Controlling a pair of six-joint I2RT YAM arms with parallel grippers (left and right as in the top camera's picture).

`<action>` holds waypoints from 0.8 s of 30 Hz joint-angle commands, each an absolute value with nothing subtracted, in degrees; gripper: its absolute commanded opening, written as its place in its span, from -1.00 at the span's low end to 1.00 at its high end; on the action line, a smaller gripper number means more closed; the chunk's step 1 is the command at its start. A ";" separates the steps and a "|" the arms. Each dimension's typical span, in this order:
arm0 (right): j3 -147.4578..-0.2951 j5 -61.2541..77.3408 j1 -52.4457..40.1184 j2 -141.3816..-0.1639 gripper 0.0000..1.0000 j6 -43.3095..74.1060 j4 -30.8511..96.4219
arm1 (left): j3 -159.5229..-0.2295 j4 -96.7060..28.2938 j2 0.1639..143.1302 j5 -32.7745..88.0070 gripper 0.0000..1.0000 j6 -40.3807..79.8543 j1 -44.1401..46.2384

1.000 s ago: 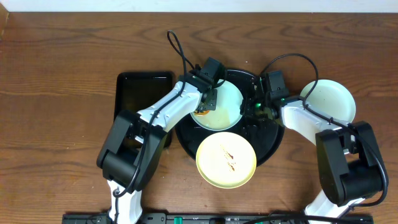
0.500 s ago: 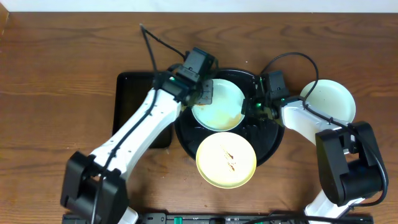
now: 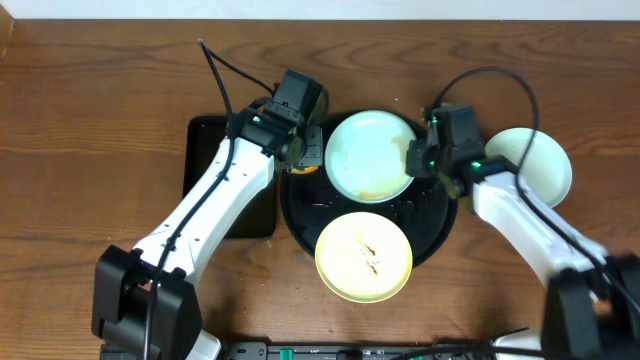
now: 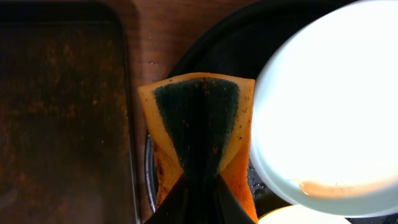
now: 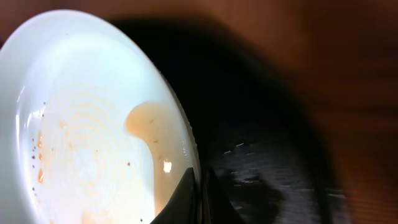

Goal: Clean dirty plates on tray and stack at the side
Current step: 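Lift the top green plate with right gripper, stack it on first plate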

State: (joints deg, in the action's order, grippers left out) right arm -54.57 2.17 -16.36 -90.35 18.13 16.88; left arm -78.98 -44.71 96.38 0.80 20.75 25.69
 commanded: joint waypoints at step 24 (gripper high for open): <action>-54.43 -25.82 -16.95 -76.36 -0.98 -12.86 25.17 | -79.07 -44.99 96.23 0.67 -0.78 20.03 25.30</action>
